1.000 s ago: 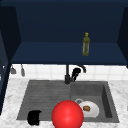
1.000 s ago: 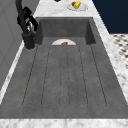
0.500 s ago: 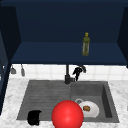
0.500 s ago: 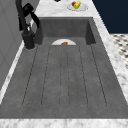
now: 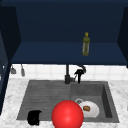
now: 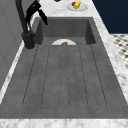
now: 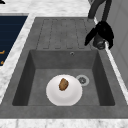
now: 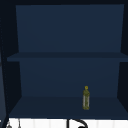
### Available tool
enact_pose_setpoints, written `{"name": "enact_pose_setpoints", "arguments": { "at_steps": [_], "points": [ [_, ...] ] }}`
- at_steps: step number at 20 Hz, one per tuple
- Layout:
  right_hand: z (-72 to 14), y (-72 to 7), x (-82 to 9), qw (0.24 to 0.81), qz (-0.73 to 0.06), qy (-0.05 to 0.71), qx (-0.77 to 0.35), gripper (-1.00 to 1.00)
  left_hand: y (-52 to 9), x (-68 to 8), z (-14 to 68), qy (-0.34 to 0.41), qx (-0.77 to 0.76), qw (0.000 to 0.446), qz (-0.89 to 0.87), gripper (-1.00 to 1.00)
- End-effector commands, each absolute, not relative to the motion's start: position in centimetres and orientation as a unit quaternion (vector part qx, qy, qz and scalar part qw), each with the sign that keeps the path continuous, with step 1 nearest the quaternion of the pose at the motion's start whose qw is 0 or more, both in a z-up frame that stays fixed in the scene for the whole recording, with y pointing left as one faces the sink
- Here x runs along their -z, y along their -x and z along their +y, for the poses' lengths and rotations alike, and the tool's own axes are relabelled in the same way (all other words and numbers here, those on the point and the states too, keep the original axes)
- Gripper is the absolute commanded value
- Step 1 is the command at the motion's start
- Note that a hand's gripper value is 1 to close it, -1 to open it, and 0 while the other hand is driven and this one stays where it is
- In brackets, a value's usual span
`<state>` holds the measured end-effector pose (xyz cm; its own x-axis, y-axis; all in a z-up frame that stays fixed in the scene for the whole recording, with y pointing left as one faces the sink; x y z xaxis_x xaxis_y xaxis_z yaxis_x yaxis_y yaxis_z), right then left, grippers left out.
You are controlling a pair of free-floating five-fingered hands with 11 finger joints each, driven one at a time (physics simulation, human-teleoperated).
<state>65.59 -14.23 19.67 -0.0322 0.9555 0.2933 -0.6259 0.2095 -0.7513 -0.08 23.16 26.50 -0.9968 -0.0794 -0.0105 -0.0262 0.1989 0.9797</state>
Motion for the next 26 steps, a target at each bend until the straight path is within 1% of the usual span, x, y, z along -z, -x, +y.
{"name": "enact_pose_setpoints", "arguments": {
  "at_steps": [1, 4, 7, 8, 10, 12, 13, 14, 20, 24, 26],
  "points": [
    [-15.0, -63.6, -19.7, 0.645, -0.409, 0.191, -0.616, -1.0, 0.1, -26.5, 23.2, -0.034, 0.632, 0.021, -0.774, 0.0],
    [-16.1, -62.0, -19.7, 0.643, -0.42, 0.188, -0.612, -1.0, 0.1, -26.5, 23.2, -0.034, 0.632, 0.021, -0.774, 0.0],
    [-16.9, -60.6, -20.0, 0.643, -0.456, 0.196, -0.584, -1.0, 0.1, -26.5, 23.2, -0.034, 0.632, 0.021, -0.774, 0.0],
    [-17.1, -60.1, -19.6, 0.643, -0.481, 0.194, -0.564, -1.0, 0.1, -26.5, 23.2, -0.034, 0.632, 0.021, -0.774, 0.0],
    [-17.3, -59.1, -17.7, 0.646, -0.534, 0.18, -0.515, -1.0, 0.1, -26.5, 23.2, -0.034, 0.632, 0.021, -0.774, 0.0],
    [-17.2, -58.0, -14.7, 0.671, -0.589, 0.148, -0.426, -1.0, 0.1, -26.5, 23.2, -0.034, 0.632, 0.021, -0.774, 0.0],
    [-17.1, -57.6, -13.5, 0.672, -0.625, 0.122, -0.378, -1.0, 0.1, -26.5, 23.2, -0.034, 0.632, 0.021, -0.774, 0.0],
    [-16.8, -57.4, -12.8, 0.667, -0.648, 0.112, -0.35, -1.0, 0.1, -26.5, 23.2, -0.034, 0.632, 0.021, -0.774, 0.0],
    [-16.4, -55.3, -15.1, 0.644, -0.684, 0.151, -0.307, -1.0, 0.1, -26.5, 23.2, -0.034, 0.632, 0.021, -0.774, 0.0],
    [-16.4, -53.3, -17.3, 0.639, -0.699, 0.15, -0.283, -1.0, 0.1, -26.5, 23.2, -0.034, 0.632, 0.021, -0.774, 0.0],
    [-16.5, -53.8, -16.3, 0.654, -0.691, 0.129, -0.28, -1.0, 0.1, -26.5, 23.2, -0.034, 0.632, 0.021, -0.774, 0.0]
  ]
}}
